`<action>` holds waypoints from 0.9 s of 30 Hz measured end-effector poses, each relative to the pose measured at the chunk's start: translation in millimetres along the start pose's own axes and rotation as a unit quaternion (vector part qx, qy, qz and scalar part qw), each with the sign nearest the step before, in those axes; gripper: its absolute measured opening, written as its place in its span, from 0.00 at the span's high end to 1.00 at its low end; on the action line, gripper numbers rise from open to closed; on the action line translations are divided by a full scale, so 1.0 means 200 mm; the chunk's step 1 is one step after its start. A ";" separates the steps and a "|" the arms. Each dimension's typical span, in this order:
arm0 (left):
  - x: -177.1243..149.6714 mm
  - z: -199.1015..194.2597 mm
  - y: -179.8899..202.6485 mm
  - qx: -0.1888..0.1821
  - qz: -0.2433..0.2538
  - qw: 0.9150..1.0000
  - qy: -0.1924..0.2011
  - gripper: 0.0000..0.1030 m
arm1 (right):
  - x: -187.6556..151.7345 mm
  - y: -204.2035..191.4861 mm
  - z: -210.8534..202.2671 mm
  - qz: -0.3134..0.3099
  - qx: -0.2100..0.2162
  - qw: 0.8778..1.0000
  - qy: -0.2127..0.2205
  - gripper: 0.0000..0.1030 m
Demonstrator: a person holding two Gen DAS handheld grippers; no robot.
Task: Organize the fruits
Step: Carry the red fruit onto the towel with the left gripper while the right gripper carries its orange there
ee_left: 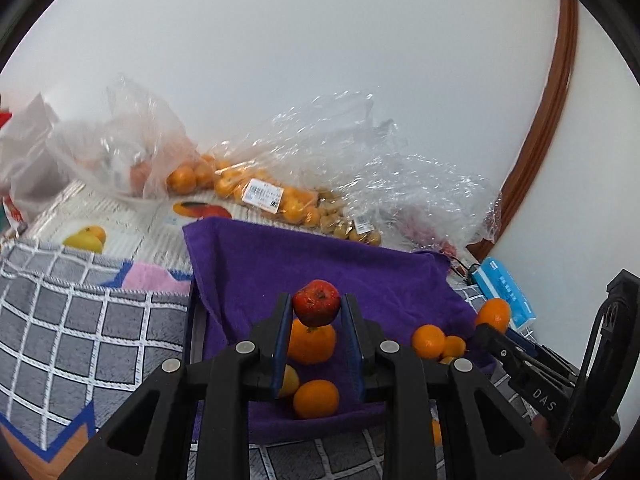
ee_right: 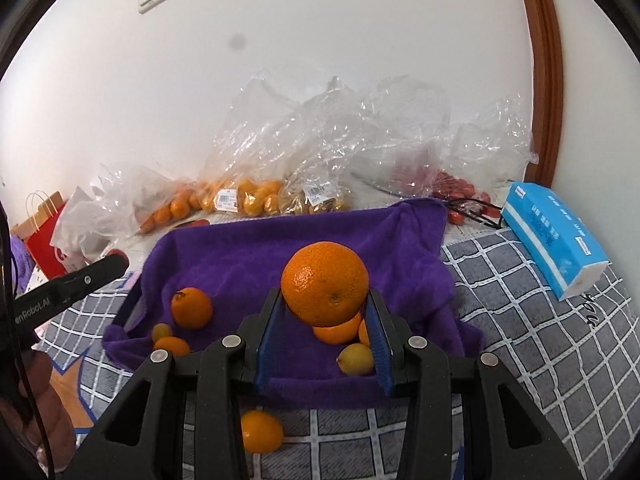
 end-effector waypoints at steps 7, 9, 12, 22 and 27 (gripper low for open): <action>-0.04 0.06 -0.06 0.026 0.007 1.000 0.013 0.77 | -0.09 0.02 0.10 0.009 0.010 1.000 -0.012 0.61; -0.04 0.07 -0.06 0.026 0.005 1.000 0.009 0.77 | -0.10 0.01 0.10 0.008 0.013 1.000 -0.010 0.61; -0.06 0.09 -0.07 0.026 -0.004 1.000 -0.002 0.77 | -0.10 0.00 0.09 0.001 0.021 1.000 0.000 0.61; -0.06 0.13 -0.11 0.036 -0.024 0.999 -0.015 0.77 | -0.14 -0.09 0.13 -0.019 0.044 0.999 -0.021 0.61; -0.07 0.15 -0.10 0.042 -0.017 0.999 -0.022 0.77 | -0.16 -0.10 0.16 -0.024 0.043 0.998 -0.030 0.61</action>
Point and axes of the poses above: each gripper's, at about its wrist camera, not at the fingertips, and z roughly the way its jaws point, y to its right, x to its top, the point moved 5 cm from there along z, roughly the way its jaws point, and after that the axes turned 13 degrees about -z, right-handed, at the moved point
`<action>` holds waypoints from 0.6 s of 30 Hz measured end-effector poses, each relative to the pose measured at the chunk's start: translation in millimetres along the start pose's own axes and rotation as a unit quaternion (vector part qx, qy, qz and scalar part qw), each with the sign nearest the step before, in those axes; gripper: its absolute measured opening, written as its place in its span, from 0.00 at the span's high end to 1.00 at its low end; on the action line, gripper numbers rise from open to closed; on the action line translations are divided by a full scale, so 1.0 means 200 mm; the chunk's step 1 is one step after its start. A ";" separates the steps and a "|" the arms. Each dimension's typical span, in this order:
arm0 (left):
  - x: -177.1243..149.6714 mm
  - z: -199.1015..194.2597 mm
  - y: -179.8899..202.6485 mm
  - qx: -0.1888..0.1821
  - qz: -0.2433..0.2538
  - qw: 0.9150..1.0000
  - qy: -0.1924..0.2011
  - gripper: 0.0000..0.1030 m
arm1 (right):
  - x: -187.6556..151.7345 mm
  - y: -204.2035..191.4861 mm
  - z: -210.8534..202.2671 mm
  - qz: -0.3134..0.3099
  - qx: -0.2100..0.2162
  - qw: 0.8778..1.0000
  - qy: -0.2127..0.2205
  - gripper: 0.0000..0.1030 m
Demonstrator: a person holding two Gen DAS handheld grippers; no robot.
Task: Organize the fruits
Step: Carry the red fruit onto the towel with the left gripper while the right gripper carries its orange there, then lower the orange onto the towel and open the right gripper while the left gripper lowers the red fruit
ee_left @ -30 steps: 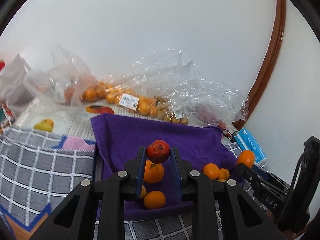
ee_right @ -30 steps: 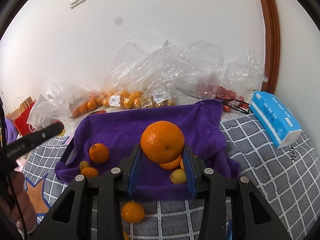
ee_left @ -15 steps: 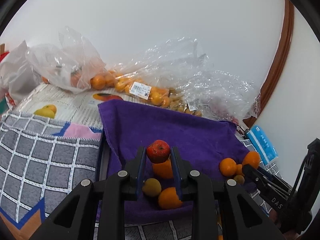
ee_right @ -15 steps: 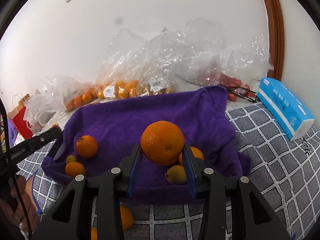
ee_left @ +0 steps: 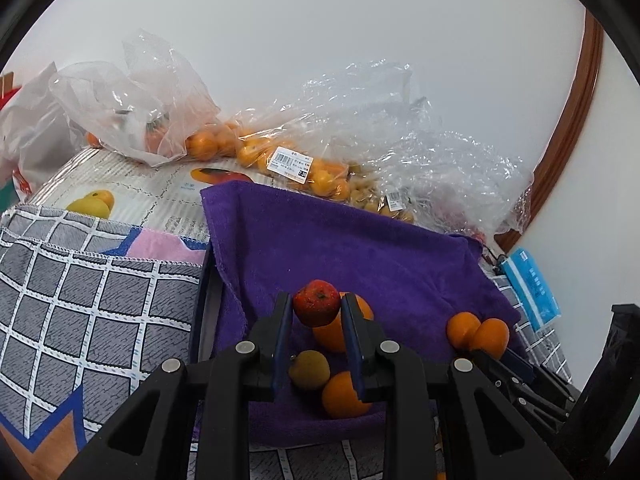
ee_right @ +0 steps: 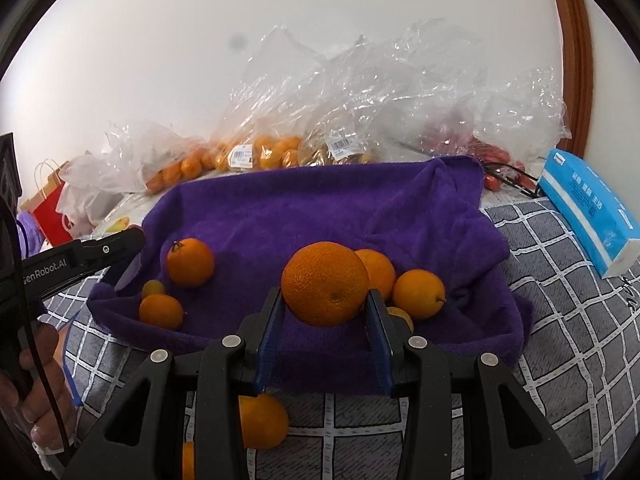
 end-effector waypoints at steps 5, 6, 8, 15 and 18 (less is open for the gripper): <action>-0.01 0.04 -0.02 0.007 -0.006 1.000 -0.022 0.77 | -0.01 0.01 0.02 0.006 0.001 1.000 -0.006 0.60; -0.02 0.05 -0.02 0.007 -0.006 1.000 -0.026 0.77 | -0.01 0.01 0.02 0.005 0.001 1.000 -0.007 0.60; -0.02 0.06 -0.02 0.007 -0.007 0.999 -0.033 0.77 | -0.01 0.01 0.02 0.001 -0.003 1.000 -0.008 0.60; -0.06 0.08 0.00 0.003 0.000 0.999 -0.047 0.77 | 0.00 0.01 0.01 -0.004 -0.005 1.000 -0.004 0.60; -0.07 0.08 0.01 0.004 0.007 0.999 -0.046 0.77 | 0.00 0.01 -0.02 -0.008 -0.009 1.000 0.004 0.60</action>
Point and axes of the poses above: each gripper's, at about its wrist camera, not at the fingertips, and z roughly the way its jaws point, y to its right, x to its top, the point moved 5 cm from there along z, roughly the way its jaws point, and after that the axes turned 13 degrees about -z, right-handed, at the moved point
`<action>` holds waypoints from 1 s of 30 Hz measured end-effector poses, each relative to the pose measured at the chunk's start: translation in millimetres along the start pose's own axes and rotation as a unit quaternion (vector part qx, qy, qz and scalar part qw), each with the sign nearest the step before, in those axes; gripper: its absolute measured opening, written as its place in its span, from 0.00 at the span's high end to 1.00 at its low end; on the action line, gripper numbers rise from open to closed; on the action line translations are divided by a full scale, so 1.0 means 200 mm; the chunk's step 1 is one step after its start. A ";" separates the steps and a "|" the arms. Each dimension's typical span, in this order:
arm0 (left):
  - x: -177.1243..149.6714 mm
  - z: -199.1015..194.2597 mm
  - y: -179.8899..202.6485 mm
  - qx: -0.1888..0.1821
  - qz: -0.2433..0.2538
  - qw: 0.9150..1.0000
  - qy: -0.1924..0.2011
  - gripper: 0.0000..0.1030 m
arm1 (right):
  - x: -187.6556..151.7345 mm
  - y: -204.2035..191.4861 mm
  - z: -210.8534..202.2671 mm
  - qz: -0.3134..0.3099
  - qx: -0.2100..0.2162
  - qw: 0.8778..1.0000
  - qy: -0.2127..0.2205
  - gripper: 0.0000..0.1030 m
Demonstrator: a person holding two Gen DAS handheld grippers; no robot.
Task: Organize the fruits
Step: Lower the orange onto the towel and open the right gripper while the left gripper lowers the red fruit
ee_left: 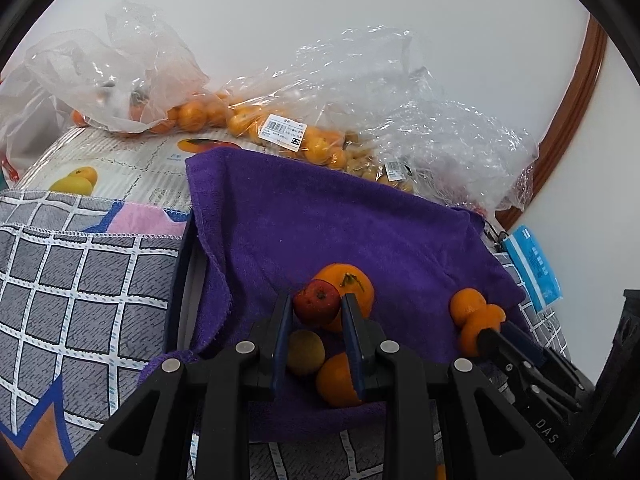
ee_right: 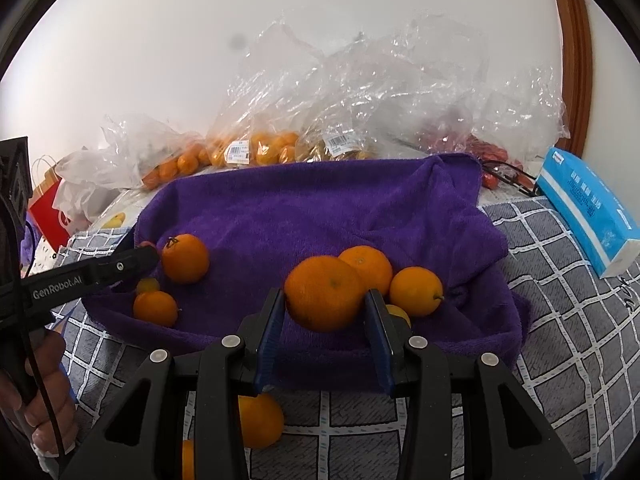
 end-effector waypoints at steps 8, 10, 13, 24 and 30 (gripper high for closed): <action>0.00 0.02 0.00 -0.006 -0.001 1.000 -0.012 0.77 | 0.01 0.04 -0.02 0.016 -0.008 1.000 0.009 0.56; -0.01 0.03 0.00 -0.005 -0.001 1.000 -0.019 0.77 | 0.01 0.05 -0.02 0.021 -0.011 1.000 0.012 0.55; -0.01 0.03 0.01 -0.002 0.002 1.000 -0.019 0.77 | 0.01 0.06 -0.03 0.026 -0.017 0.999 0.014 0.54; -0.02 0.03 0.02 -0.007 0.009 1.000 -0.021 0.68 | 0.01 0.07 -0.03 0.030 -0.024 0.999 0.017 0.48; -0.02 0.02 0.03 -0.013 0.013 1.000 -0.015 0.58 | 0.01 0.06 -0.03 0.022 -0.027 0.999 0.017 0.46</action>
Point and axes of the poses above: each gripper's, at about its wrist camera, not at the fingertips, and z roughly the way its jaws point, y to its right, x to its top, the point moved 5 cm from there along z, roughly the way its jaws point, and after that the axes turned 13 degrees about -z, right-handed, at the moved point
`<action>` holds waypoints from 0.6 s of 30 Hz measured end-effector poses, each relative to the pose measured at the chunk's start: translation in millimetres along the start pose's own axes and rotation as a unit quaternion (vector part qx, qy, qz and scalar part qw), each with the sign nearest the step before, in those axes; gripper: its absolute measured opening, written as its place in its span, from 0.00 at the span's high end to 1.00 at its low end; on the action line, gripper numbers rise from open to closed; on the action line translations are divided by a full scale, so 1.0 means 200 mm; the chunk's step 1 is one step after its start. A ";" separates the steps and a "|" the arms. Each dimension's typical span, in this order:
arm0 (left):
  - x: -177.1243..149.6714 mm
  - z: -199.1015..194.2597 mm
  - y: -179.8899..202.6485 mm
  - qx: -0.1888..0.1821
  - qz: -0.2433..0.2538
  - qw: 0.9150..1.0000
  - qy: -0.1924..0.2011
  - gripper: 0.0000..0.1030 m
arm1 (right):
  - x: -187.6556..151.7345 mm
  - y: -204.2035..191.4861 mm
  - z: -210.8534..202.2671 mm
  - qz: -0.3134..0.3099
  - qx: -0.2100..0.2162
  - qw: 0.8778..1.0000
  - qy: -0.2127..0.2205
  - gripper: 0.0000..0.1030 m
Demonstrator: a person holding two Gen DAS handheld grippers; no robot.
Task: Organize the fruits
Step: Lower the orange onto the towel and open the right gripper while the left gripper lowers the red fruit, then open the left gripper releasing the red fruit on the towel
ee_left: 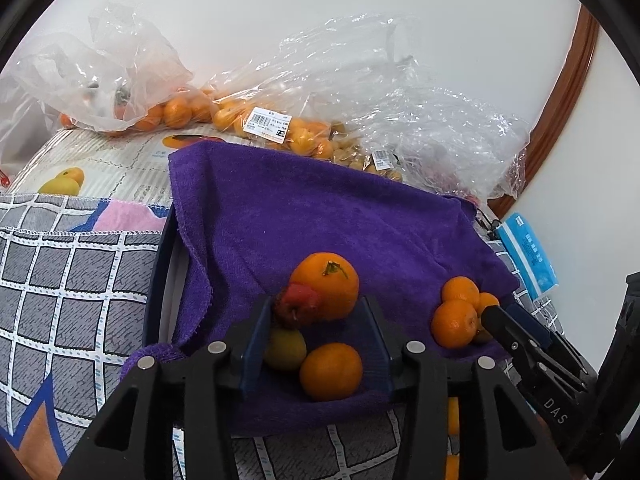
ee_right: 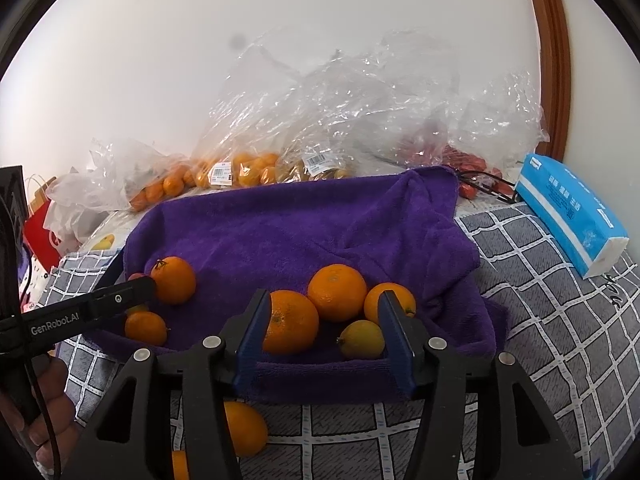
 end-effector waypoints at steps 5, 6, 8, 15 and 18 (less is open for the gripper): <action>0.01 -0.03 0.00 -0.010 -0.006 1.000 0.012 0.51 | 0.00 0.01 0.00 0.007 0.001 1.000 0.003 0.44; 0.01 -0.03 0.00 -0.012 -0.006 1.000 0.014 0.50 | 0.00 0.01 -0.01 0.009 0.001 1.000 0.005 0.44; 0.02 -0.04 0.00 -0.017 -0.003 1.000 0.019 0.48 | 0.00 0.02 -0.01 0.009 -0.002 1.000 0.006 0.44; 0.02 -0.07 0.03 -0.022 0.004 0.999 0.031 0.46 | 0.00 0.02 -0.02 0.009 -0.012 1.000 0.009 0.44; 0.02 -0.08 0.03 -0.024 0.000 0.999 0.038 0.46 | 0.01 0.03 -0.02 0.011 -0.015 1.000 0.012 0.44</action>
Point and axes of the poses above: each gripper's, at about its wrist camera, not at the fingertips, and z roughly the way its jaws point, y to its right, x to its top, the point moved 5 cm from there along z, roughly the way its jaws point, and after that the axes turned 13 degrees about -z, right-handed, at the moved point
